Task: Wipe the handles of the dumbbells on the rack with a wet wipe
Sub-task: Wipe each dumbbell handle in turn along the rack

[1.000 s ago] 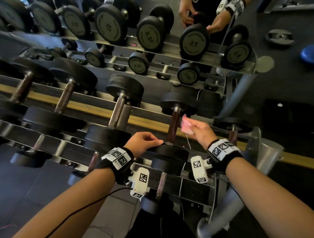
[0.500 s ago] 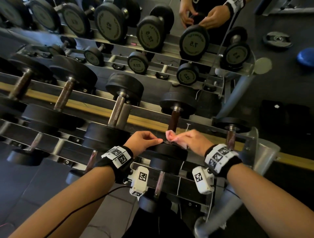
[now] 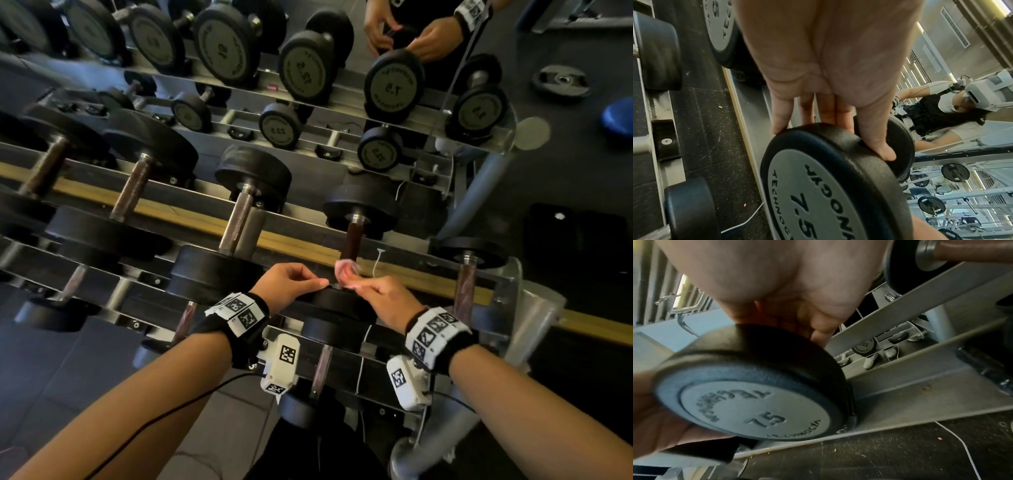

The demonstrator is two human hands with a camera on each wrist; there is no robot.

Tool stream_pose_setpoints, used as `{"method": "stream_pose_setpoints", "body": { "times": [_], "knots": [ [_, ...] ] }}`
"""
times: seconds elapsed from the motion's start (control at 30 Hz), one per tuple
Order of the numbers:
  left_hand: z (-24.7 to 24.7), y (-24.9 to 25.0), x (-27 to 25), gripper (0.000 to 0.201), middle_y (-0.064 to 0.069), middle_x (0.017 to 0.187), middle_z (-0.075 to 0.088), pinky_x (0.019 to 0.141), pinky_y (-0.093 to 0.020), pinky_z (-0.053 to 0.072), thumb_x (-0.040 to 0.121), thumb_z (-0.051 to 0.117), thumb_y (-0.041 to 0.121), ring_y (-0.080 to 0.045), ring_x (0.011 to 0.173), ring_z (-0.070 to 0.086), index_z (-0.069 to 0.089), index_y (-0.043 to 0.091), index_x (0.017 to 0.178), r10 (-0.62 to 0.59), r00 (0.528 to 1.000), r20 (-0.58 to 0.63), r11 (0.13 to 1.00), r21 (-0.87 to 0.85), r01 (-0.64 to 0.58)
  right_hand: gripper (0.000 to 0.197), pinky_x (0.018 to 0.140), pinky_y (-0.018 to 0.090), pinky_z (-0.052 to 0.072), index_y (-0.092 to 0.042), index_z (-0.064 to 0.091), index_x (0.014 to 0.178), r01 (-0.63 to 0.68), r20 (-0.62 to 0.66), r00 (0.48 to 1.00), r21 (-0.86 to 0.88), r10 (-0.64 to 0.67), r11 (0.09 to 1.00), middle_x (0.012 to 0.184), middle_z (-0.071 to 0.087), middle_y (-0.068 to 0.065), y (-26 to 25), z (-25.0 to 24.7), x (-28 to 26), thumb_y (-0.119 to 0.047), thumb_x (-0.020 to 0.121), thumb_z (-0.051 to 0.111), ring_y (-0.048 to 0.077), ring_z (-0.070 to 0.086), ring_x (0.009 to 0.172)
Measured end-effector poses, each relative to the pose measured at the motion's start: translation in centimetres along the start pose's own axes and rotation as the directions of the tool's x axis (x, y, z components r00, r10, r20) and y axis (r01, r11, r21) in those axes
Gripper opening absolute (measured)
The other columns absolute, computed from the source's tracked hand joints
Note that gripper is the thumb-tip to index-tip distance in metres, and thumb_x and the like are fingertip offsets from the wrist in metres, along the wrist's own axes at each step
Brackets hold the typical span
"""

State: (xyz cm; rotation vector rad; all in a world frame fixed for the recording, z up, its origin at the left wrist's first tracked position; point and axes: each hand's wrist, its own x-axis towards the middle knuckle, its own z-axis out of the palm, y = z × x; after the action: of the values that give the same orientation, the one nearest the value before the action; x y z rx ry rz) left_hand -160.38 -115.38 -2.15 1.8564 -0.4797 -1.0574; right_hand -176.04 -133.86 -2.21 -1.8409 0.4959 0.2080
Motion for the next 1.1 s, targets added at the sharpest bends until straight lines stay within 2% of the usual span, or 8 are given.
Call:
{"method": "stream_pose_setpoints", "body": {
  "times": [0.1, 0.23, 0.37, 0.5, 0.67, 0.8, 0.97, 1.1],
  "knots": [
    [-0.1, 0.1, -0.1, 0.044, 0.005, 0.082, 0.074, 0.069, -0.021, 0.052, 0.055, 0.08, 0.067, -0.006, 0.075, 0.07, 0.073, 0.03, 0.078, 0.003, 1.0, 0.009, 1.0, 0.01, -0.003, 0.025, 0.091, 0.03, 0.042, -0.043, 0.078, 0.084, -0.062, 0.012, 0.998, 0.087, 0.061, 0.994, 0.092, 0.074, -0.016, -1.0, -1.5, -0.2, -0.058, 0.077, 0.059, 0.001, 0.064, 0.096],
    [0.0, 0.4, -0.5, 0.04, 0.001, 0.087, 0.075, 0.079, -0.03, 0.057, 0.058, 0.079, 0.062, -0.012, 0.082, 0.072, 0.073, 0.029, 0.077, -0.002, 1.0, 0.011, 1.0, -0.007, 0.002, 0.018, 0.094, 0.031, 0.046, -0.038, 0.079, 0.076, 0.022, -0.322, 0.938, 0.426, 0.129, 0.904, 0.096, 0.076, -0.004, -1.6, -2.4, 1.5, -0.036, 0.087, 0.065, 0.02, 0.065, 0.105],
    [0.0, 0.5, -0.6, 0.031, -0.003, 0.088, 0.075, 0.088, -0.038, 0.058, 0.067, 0.081, 0.053, -0.02, 0.087, 0.072, 0.073, 0.025, 0.078, -0.019, 1.0, -0.006, 1.0, -0.004, 0.019, 0.018, 0.115, 0.046, 0.034, -0.042, 0.075, 0.097, -0.062, -0.166, 0.974, 0.45, 0.152, 0.891, 0.122, 0.067, 0.002, -0.6, 0.3, 2.1, -0.044, 0.095, 0.058, 0.02, 0.057, 0.122],
    [0.1, 0.6, -0.6, 0.026, -0.006, 0.09, 0.075, 0.091, -0.042, 0.057, 0.074, 0.081, 0.043, -0.026, 0.092, 0.071, 0.072, 0.02, 0.082, -0.027, 1.0, -0.013, 1.0, -0.004, 0.027, 0.04, 0.11, 0.038, 0.037, -0.039, 0.077, 0.098, -0.122, -0.134, 0.973, 0.384, 0.186, 0.915, 0.107, 0.074, -0.009, -0.2, 1.3, 0.1, -0.068, 0.075, 0.061, 0.009, 0.063, 0.111],
    [0.3, 1.0, -0.9, 0.029, -0.006, 0.09, 0.074, 0.091, -0.041, 0.057, 0.075, 0.079, 0.041, -0.022, 0.09, 0.071, 0.071, 0.015, 0.085, -0.018, 1.0, -0.003, 1.0, -0.005, 0.018, 0.021, 0.087, 0.018, 0.046, -0.028, 0.08, 0.086, -0.176, -0.017, 0.983, 0.239, 0.185, 0.955, 0.089, 0.074, -0.013, -0.1, -0.3, -0.8, -0.039, 0.09, 0.063, 0.0, 0.066, 0.091],
    [0.3, 0.9, -1.1, 0.037, -0.002, 0.087, 0.075, 0.089, -0.038, 0.057, 0.064, 0.078, 0.054, -0.019, 0.089, 0.071, 0.071, 0.021, 0.081, -0.002, 1.0, 0.003, 1.0, -0.027, 0.002, 0.018, 0.072, 0.012, 0.044, -0.009, 0.071, 0.1, -0.111, -0.266, 0.944, 0.3, 0.195, 0.948, 0.096, 0.066, 0.007, -0.3, -1.9, 0.3, -0.017, 0.097, 0.055, 0.019, 0.056, 0.092],
    [0.4, 0.2, -0.7, 0.046, 0.001, 0.087, 0.076, 0.079, -0.029, 0.054, 0.05, 0.079, 0.07, -0.011, 0.081, 0.071, 0.073, 0.031, 0.073, 0.012, 1.0, -0.024, 0.999, -0.031, -0.013, 0.029, 0.1, 0.036, 0.042, -0.039, 0.075, 0.093, -0.158, -0.168, 0.96, 0.329, 0.222, 0.931, 0.104, 0.072, -0.004, -0.7, 1.0, 0.7, -0.058, 0.092, 0.053, 0.013, 0.064, 0.104],
    [0.3, -0.3, -0.3, 0.056, 0.002, 0.087, 0.076, 0.074, -0.024, 0.054, 0.044, 0.079, 0.077, -0.009, 0.08, 0.072, 0.073, 0.031, 0.075, 0.01, 0.999, -0.032, 0.999, -0.036, -0.012, 0.043, 0.094, 0.039, 0.048, -0.035, 0.078, 0.092, -0.198, -0.164, 0.957, 0.231, 0.238, 0.953, 0.096, 0.074, -0.006, -0.2, 1.8, -0.3, -0.069, 0.079, 0.054, 0.015, 0.066, 0.099]
  ]
}}
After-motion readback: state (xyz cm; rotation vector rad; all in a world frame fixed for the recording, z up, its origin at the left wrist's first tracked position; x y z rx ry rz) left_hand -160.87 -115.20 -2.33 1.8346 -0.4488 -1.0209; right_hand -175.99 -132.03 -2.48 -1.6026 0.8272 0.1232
